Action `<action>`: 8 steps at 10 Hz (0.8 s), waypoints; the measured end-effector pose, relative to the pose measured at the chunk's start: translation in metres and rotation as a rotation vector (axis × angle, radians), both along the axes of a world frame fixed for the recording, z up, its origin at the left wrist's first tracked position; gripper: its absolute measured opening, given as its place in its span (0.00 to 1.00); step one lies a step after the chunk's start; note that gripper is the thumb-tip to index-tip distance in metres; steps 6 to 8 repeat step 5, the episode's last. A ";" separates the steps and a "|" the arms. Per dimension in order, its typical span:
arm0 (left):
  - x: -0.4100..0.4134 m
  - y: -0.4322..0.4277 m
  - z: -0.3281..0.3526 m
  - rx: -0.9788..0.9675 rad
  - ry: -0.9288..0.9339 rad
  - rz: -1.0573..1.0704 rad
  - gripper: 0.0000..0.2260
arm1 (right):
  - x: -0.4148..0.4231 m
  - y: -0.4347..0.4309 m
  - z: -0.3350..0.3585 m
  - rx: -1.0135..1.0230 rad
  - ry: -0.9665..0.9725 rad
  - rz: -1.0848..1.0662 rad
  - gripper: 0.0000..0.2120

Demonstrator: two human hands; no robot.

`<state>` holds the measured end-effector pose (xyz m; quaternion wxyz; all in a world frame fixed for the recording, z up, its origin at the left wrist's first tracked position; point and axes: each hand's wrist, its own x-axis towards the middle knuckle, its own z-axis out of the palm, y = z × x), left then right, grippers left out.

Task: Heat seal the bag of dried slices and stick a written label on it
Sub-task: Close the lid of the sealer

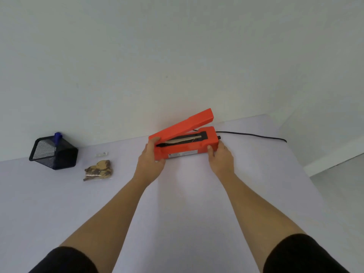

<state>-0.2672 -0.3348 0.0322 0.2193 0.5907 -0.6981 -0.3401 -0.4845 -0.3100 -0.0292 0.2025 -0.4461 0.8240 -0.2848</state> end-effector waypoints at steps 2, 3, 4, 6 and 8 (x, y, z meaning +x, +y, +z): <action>-0.002 -0.016 0.000 0.011 -0.005 -0.043 0.29 | -0.007 -0.014 0.006 0.026 -0.077 0.017 0.25; 0.003 -0.011 -0.001 0.023 -0.034 -0.053 0.31 | -0.002 -0.001 0.013 0.062 -0.103 0.017 0.29; 0.020 0.017 -0.001 0.111 -0.146 -0.057 0.31 | 0.019 0.035 0.028 0.133 -0.061 0.062 0.28; 0.033 0.030 -0.006 0.195 -0.265 -0.070 0.29 | 0.041 0.053 0.030 0.156 -0.049 0.131 0.27; 0.033 0.030 -0.006 0.195 -0.265 -0.070 0.29 | 0.041 0.053 0.030 0.156 -0.049 0.131 0.27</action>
